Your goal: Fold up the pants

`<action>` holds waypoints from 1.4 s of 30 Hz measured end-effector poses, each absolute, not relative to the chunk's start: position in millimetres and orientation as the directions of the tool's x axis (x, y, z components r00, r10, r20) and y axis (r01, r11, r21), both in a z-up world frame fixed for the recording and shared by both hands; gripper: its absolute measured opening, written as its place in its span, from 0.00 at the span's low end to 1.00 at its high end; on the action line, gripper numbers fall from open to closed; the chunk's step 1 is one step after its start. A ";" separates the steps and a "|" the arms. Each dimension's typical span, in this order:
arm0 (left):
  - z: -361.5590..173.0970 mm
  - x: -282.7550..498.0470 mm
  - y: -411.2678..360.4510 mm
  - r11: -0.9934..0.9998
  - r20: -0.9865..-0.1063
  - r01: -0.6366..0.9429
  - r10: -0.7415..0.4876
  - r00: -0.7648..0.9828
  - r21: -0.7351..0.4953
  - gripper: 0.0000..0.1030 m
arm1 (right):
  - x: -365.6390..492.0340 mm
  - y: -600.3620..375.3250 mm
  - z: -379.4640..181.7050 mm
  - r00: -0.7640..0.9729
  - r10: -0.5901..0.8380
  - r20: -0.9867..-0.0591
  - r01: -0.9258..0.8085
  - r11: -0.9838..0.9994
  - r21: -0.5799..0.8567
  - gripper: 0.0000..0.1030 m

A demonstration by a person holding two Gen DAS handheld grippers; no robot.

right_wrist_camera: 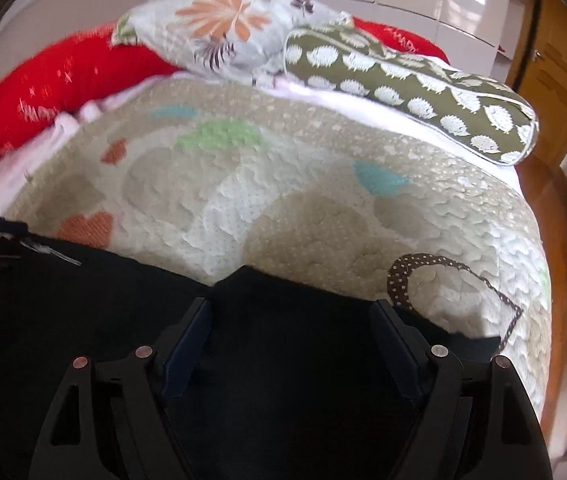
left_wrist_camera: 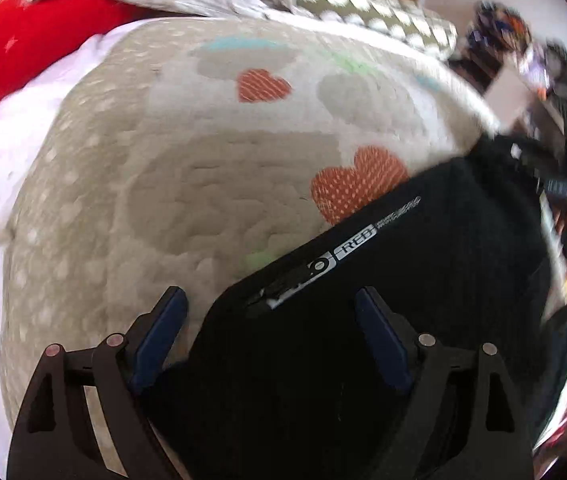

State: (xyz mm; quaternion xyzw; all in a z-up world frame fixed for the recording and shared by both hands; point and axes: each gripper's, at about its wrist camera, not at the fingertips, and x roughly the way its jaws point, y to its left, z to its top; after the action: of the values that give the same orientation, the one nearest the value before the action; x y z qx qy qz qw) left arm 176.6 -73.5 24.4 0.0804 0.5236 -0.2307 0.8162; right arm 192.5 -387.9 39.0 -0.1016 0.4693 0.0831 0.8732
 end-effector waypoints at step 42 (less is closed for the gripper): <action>66.7 -123.3 -28.3 0.850 -0.780 0.482 -0.445 0.440 -0.213 0.13 | -224.4 -371.4 62.8 0.655 0.161 -0.739 -0.253 0.967 -0.013 0.07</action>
State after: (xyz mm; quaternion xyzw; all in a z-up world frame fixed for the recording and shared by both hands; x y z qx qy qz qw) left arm -123.3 -28.3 66.7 0.0201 0.4530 -0.2733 0.8483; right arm -224.4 -371.4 62.8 -0.0575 0.3996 0.1140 0.9078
